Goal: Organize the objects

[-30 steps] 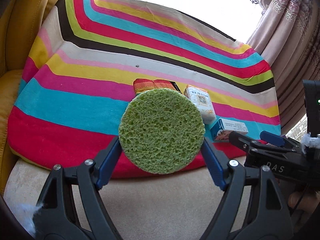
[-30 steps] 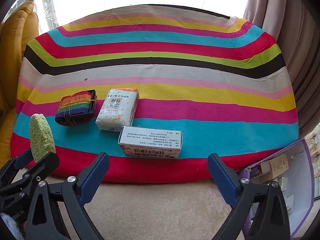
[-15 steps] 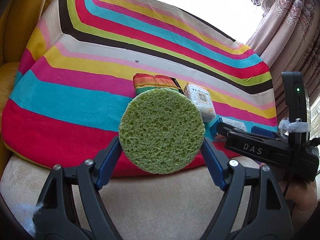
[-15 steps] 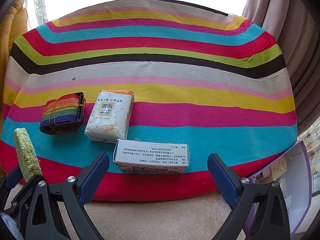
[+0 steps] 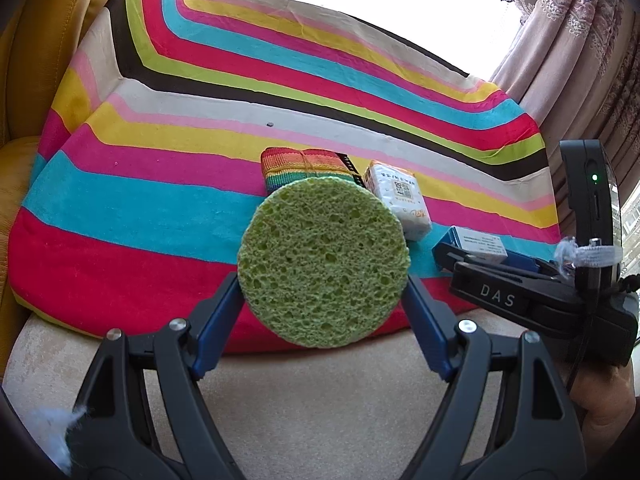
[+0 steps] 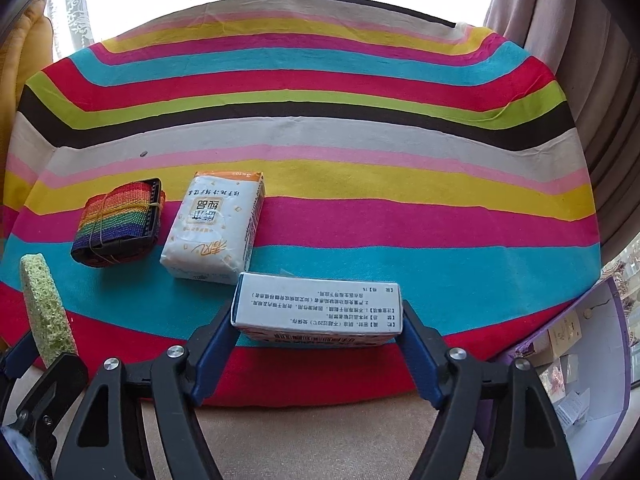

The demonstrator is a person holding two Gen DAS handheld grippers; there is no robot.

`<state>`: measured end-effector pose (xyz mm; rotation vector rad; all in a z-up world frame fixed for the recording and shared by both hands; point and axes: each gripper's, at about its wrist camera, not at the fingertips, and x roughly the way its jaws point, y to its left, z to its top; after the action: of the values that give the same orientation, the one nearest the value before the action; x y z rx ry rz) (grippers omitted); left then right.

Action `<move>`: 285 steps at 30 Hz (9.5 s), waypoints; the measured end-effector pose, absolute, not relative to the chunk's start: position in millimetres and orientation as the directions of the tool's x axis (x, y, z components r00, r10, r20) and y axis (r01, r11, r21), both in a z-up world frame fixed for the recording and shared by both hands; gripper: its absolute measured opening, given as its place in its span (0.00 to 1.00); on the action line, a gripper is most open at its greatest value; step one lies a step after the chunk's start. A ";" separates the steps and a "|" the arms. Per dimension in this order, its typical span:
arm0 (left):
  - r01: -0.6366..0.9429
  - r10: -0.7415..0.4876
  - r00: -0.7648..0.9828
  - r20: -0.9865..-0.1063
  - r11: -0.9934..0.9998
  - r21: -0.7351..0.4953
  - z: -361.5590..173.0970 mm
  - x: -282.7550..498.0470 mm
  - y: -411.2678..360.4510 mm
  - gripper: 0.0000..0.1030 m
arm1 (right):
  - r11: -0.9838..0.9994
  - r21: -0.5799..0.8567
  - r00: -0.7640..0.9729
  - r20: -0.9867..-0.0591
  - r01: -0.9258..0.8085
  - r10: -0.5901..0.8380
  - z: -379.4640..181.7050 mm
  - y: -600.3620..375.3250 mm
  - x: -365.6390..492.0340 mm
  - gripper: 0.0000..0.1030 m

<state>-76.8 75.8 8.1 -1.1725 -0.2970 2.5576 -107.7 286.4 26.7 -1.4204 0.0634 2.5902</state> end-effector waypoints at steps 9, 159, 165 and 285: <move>-0.224 0.346 -0.627 -0.698 -0.938 -0.265 14.8 -69.3 87.0 0.79 | -0.985 0.007 -0.588 -0.803 -0.170 0.095 39.3 296.2 -82.0 0.74; -0.155 0.247 -0.586 -0.772 -0.969 -0.192 14.6 -101.1 80.8 0.65 | -0.987 -0.015 -0.551 -0.828 -0.159 0.101 41.4 279.9 -113.3 0.51; -0.206 0.289 -0.591 -0.754 -0.957 -0.205 25.8 -76.8 99.5 0.65 | -0.983 0.000 -0.562 -0.821 -0.184 0.105 47.0 298.2 -83.0 0.51; -0.644 0.645 -0.111 -0.756 -0.626 -0.439 37.2 20.0 341.5 1.00 | -0.782 -0.257 -0.341 -0.791 -0.568 0.507 62.5 480.7 136.9 0.86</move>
<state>20.0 341.5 37.2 -1.2644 -0.0006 1.8576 136.9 480.7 62.5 -1.2323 0.0838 2.1416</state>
